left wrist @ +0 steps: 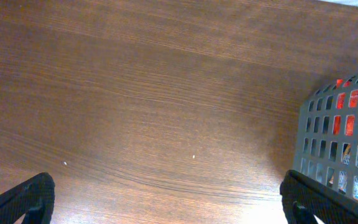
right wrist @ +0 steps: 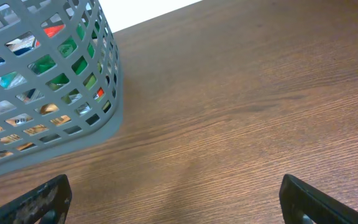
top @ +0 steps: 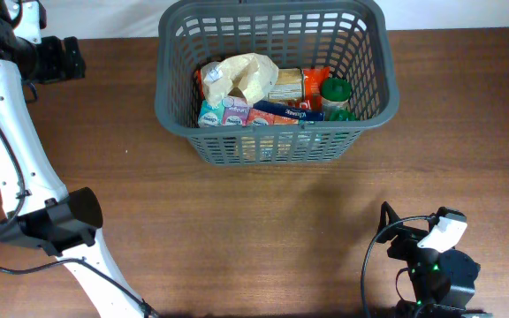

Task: Pack container

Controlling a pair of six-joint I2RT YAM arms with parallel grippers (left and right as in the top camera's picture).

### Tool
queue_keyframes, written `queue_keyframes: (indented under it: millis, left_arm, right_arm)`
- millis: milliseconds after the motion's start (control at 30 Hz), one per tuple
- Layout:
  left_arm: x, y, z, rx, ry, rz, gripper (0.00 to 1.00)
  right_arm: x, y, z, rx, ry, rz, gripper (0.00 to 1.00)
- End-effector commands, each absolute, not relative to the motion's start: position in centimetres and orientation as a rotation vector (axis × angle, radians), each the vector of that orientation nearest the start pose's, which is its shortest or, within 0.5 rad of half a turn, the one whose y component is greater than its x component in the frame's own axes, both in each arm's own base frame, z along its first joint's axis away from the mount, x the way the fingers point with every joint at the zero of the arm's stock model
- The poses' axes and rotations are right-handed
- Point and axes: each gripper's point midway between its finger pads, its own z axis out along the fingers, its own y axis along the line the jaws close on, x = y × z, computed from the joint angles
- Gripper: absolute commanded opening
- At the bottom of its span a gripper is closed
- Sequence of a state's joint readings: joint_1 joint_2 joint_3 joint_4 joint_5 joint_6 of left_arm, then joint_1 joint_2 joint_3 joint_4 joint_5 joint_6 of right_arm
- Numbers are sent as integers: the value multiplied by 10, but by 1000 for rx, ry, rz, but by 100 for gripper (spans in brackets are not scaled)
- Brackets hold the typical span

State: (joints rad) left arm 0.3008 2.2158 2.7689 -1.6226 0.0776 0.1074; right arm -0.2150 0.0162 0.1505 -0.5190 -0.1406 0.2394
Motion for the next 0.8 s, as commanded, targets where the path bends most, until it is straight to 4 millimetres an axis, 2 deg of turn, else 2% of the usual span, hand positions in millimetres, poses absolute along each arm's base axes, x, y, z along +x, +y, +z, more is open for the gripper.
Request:
queue_keyframes:
  millis: [0, 233, 333, 400, 533, 633, 700, 767]
  left_arm:
    - [455, 128, 290, -244, 2621, 31, 99]
    - [455, 128, 291, -243, 2620, 31, 99]
    - [447, 118, 308, -219, 2591, 34, 99]
    - [435, 104, 320, -187, 2585, 27, 99]
    - [397, 60, 327, -87, 2630, -10, 99]
    - [362, 33, 319, -18, 2689, -40, 99]
    - [331, 15, 310, 35, 2730, -58, 99]
    - [307, 4, 305, 96, 2730, -57, 99]
  right_arm:
    - [218, -21, 118, 346, 1915, 168, 99]
    - [218, -21, 118, 346, 1915, 168, 99]
    - [218, -21, 118, 346, 1915, 168, 99]
    - [218, -21, 118, 346, 1915, 168, 99]
    - [218, -21, 118, 346, 1915, 168, 99]
    - [218, -21, 118, 346, 1915, 168, 99]
    - [218, -21, 118, 346, 1915, 168, 99]
    - [218, -21, 118, 346, 1915, 168, 99]
